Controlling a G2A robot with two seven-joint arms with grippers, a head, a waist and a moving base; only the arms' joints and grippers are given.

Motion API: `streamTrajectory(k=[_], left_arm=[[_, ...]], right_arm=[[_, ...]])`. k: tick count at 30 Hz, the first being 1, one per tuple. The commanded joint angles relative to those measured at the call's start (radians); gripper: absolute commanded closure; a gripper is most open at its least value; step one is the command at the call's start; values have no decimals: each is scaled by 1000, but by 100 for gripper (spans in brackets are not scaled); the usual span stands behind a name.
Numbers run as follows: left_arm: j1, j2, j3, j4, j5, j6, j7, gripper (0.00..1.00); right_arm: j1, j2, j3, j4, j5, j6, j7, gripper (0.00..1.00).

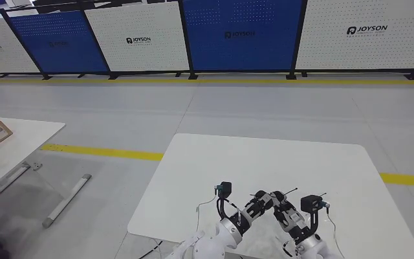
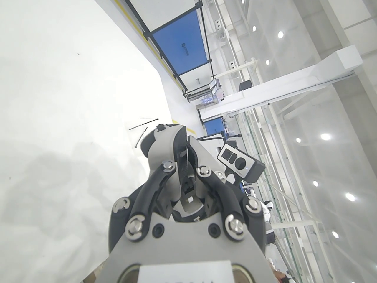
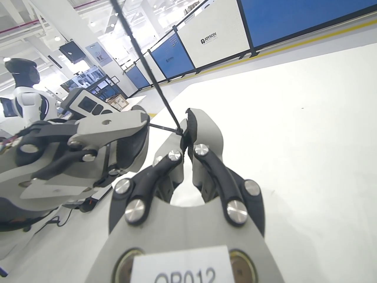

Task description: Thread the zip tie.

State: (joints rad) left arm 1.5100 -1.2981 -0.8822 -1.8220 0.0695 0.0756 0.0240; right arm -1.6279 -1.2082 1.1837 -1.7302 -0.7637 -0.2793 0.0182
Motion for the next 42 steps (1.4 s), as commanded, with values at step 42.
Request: streamTrajectory(k=[42], left_arm=[[6, -5, -3, 14, 15, -23, 29, 100]], right_arm=[[-3, -3, 11, 5, 0, -11, 10, 72]])
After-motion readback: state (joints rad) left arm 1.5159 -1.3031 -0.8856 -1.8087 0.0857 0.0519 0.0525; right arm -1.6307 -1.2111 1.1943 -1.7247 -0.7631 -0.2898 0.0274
